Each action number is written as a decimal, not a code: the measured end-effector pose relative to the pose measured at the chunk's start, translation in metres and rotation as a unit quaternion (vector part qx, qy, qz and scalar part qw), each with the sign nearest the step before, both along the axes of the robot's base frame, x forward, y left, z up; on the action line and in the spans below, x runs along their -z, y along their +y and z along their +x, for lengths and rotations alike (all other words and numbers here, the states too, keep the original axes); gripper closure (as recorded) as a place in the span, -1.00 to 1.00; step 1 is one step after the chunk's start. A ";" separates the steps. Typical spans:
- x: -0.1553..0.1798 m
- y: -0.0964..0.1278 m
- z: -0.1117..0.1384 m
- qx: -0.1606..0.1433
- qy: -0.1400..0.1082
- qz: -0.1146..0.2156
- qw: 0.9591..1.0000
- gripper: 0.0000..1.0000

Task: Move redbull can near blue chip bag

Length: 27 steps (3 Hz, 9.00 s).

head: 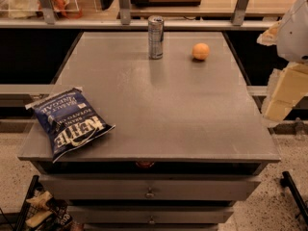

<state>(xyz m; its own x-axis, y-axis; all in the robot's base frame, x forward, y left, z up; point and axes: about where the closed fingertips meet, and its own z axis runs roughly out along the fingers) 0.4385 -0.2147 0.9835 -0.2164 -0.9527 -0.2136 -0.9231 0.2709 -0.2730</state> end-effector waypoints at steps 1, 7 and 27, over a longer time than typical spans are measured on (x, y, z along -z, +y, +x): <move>0.000 0.000 0.000 0.000 0.000 0.000 1.000 -1.00; 0.044 -0.012 0.210 0.117 -0.121 0.212 0.963 -1.00; 0.038 0.256 0.106 -0.224 0.084 0.516 0.823 1.00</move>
Offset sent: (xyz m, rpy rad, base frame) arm 0.0464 -0.0348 -0.0110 0.1456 -0.1196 -0.2159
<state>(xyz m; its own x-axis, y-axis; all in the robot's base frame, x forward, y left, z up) 0.5441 0.0412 0.9455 -0.0029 -0.2757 -0.9612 -0.9946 -0.0988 0.0314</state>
